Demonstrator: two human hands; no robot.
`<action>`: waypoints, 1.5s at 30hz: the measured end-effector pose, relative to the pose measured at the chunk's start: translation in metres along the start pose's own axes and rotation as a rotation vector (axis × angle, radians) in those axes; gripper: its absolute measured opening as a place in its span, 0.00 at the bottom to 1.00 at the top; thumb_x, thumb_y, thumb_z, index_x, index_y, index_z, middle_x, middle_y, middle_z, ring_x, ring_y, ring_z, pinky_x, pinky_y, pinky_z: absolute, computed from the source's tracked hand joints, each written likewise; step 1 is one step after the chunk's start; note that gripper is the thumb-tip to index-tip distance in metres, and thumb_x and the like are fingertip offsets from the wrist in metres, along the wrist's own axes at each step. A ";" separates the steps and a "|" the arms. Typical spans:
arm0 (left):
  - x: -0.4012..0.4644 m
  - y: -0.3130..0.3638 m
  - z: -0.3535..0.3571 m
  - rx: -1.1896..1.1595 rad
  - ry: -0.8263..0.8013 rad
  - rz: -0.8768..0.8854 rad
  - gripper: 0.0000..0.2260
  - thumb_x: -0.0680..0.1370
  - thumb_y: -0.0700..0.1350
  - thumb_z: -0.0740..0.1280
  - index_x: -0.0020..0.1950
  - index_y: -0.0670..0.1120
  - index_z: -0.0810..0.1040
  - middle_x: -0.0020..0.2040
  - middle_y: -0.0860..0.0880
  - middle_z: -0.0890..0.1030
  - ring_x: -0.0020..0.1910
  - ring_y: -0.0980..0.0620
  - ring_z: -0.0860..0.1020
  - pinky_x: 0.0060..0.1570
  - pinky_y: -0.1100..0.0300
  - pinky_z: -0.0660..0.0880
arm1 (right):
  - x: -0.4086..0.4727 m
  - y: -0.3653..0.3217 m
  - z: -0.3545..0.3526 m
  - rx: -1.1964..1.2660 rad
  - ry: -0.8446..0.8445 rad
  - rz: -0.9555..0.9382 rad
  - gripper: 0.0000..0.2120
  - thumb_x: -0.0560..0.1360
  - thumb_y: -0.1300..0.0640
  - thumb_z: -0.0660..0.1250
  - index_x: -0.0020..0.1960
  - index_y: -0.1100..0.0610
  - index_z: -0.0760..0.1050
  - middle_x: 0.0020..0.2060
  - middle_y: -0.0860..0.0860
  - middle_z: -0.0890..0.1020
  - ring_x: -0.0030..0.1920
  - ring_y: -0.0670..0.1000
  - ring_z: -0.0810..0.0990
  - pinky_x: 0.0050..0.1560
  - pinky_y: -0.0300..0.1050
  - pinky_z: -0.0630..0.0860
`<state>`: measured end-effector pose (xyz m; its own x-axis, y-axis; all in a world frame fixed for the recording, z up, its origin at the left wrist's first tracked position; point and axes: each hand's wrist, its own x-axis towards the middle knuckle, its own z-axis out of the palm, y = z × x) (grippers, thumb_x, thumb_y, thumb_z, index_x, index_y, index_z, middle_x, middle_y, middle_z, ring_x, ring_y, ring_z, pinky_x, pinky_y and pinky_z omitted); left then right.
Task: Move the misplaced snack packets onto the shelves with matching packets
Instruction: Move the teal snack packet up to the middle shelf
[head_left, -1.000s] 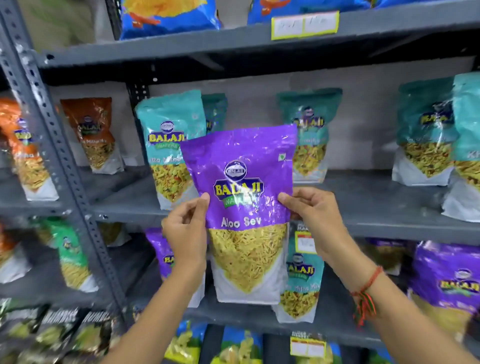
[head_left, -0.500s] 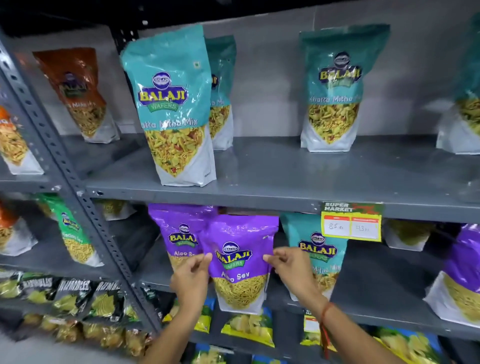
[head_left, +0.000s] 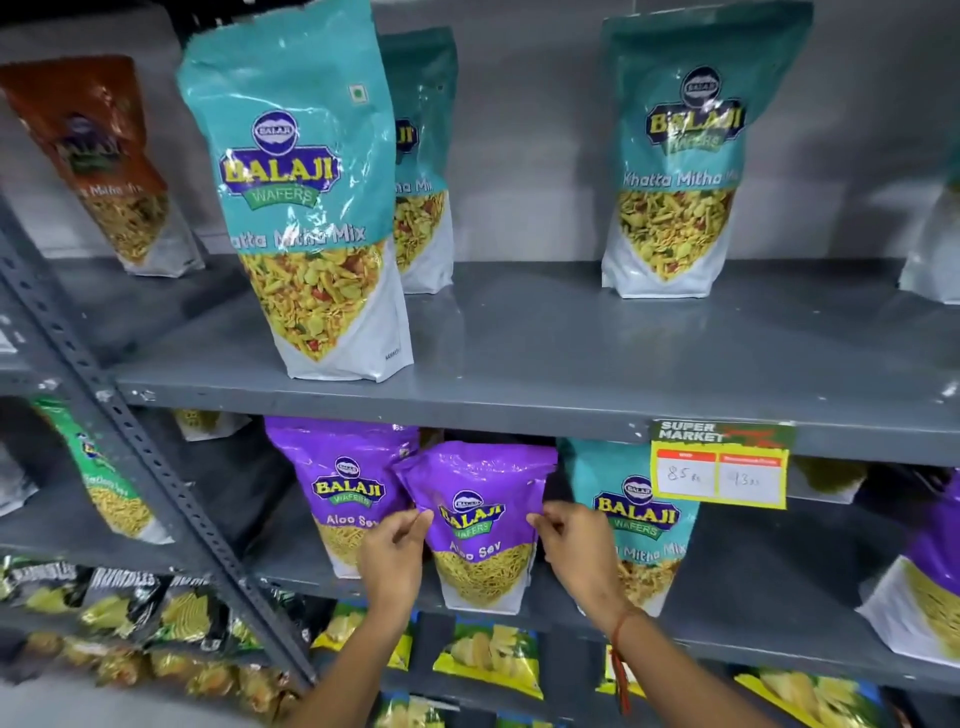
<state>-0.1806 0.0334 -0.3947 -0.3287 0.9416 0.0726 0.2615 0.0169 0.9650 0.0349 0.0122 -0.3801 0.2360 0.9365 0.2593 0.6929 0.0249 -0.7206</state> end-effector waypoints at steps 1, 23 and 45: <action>-0.002 0.004 0.001 -0.040 0.011 -0.033 0.09 0.73 0.49 0.74 0.47 0.45 0.84 0.43 0.43 0.87 0.43 0.45 0.84 0.50 0.41 0.81 | -0.002 -0.002 -0.003 0.034 0.002 0.012 0.16 0.74 0.55 0.72 0.29 0.49 0.74 0.26 0.47 0.81 0.26 0.44 0.75 0.30 0.39 0.71; -0.077 0.064 0.121 0.277 -0.239 0.261 0.11 0.76 0.53 0.70 0.49 0.47 0.86 0.45 0.48 0.88 0.40 0.52 0.84 0.38 0.58 0.80 | -0.014 0.110 -0.112 0.280 0.106 0.272 0.03 0.75 0.59 0.71 0.43 0.57 0.82 0.40 0.48 0.86 0.37 0.38 0.82 0.34 0.27 0.73; -0.164 0.100 0.030 -0.180 -0.232 0.462 0.11 0.64 0.60 0.71 0.36 0.54 0.83 0.31 0.54 0.84 0.30 0.58 0.80 0.33 0.67 0.77 | -0.134 0.024 -0.220 0.242 0.204 0.057 0.13 0.69 0.62 0.77 0.31 0.45 0.84 0.32 0.43 0.87 0.34 0.42 0.82 0.36 0.40 0.78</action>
<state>-0.0735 -0.1097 -0.3175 -0.0023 0.8870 0.4618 0.1652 -0.4551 0.8750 0.1698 -0.1900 -0.2910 0.4186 0.8497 0.3206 0.4986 0.0801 -0.8632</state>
